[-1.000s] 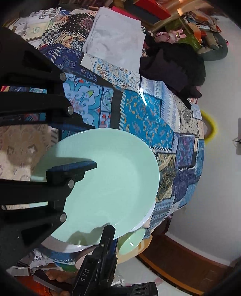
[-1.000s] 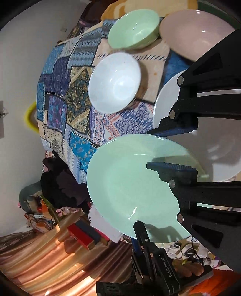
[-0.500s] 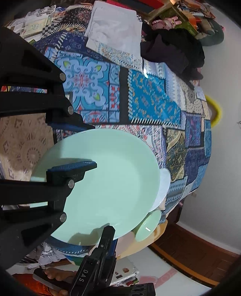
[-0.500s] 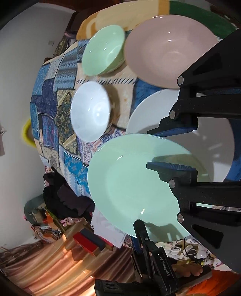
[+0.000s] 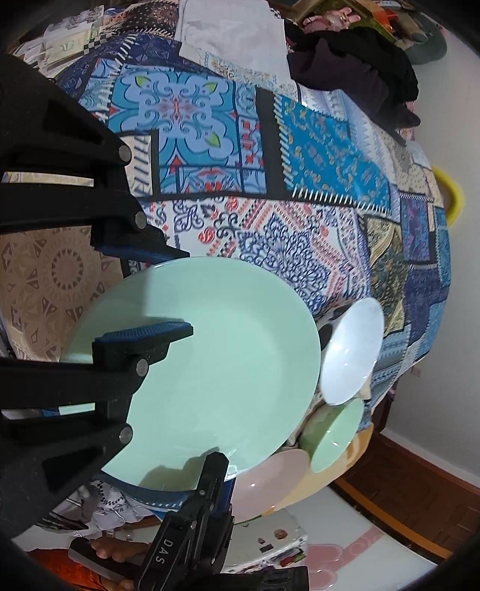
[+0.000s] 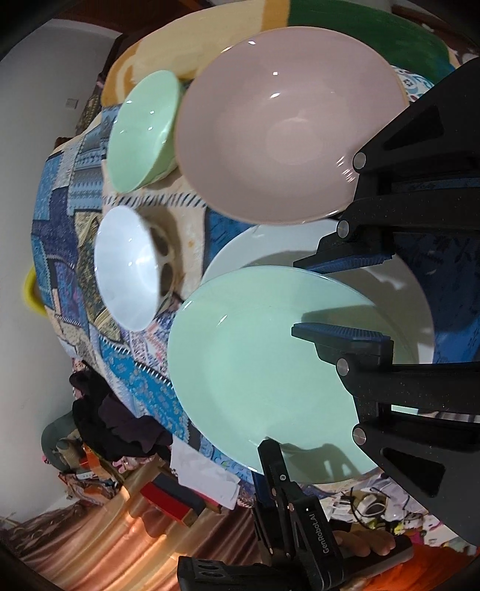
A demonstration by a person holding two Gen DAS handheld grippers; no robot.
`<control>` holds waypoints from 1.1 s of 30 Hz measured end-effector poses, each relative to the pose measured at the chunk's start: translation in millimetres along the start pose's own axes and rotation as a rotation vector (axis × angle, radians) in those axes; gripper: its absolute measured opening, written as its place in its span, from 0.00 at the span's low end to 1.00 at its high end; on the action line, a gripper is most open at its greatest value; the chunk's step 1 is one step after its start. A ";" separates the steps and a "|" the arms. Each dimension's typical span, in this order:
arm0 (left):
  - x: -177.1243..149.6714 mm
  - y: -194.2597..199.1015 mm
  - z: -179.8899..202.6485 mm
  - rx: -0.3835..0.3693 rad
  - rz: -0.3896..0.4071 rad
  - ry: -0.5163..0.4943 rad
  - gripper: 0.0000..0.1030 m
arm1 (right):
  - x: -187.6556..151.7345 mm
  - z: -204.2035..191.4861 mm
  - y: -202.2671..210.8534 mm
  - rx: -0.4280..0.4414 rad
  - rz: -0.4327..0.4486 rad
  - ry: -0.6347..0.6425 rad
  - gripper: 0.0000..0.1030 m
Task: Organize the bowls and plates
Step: 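Carry the mint green plate with both grippers and lower it onto the white plate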
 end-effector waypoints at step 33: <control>-9.5 -32.1 15.6 0.042 -0.039 -0.062 0.30 | -14.4 12.0 5.4 -0.026 0.002 -0.020 0.24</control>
Point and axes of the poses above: each gripper's, at about its wrist camera, not at the fingertips, and y roughly against the way its jaws point, z to its right, x to its top, the point moved 8 cm from there along -y, roughly the way its jaws point, and after that the axes turned 4 degrees about x, right-handed, at the moved point
